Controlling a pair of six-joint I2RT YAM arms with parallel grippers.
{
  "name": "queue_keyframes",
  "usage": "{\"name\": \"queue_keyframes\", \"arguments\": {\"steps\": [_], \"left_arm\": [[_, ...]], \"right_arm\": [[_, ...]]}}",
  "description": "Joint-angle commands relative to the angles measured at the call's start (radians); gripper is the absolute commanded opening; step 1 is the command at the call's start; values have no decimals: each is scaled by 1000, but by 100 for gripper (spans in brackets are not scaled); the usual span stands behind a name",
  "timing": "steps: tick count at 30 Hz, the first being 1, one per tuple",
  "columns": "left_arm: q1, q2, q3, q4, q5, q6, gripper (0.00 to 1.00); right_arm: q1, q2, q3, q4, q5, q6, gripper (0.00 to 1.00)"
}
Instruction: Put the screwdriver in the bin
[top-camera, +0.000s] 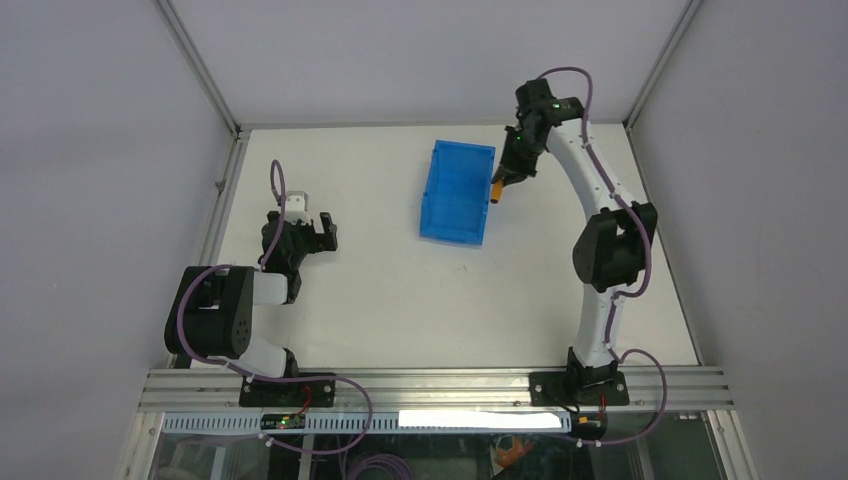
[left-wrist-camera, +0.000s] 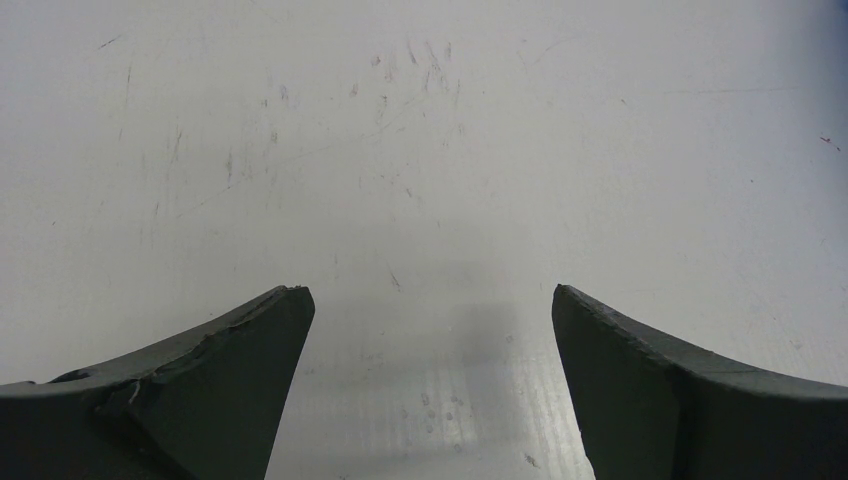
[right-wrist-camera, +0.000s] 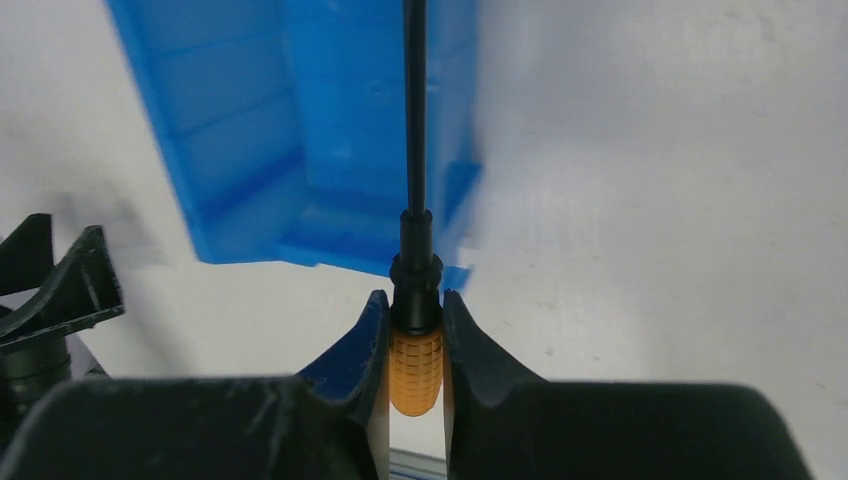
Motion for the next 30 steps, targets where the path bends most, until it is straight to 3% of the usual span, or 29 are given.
{"name": "queue_keyframes", "arguments": {"steps": [1,7,15,18,23,30], "left_arm": [[10,-7,19,51,27,-8,99],[10,-7,19,51,27,-8,99],[10,-7,19,50,27,-8,99],[10,-7,19,51,27,-8,99],[10,-7,19,50,27,-8,99],[10,-6,19,50,27,-8,99]], "right_arm": [[131,42,44,227,-38,139,0],[235,224,209,221,52,155,0],[293,343,153,268,215,137,0],[298,358,109,290,243,137,9],[308,342,75,301,270,134,34],[321,237,75,288,339,110,39]]}}
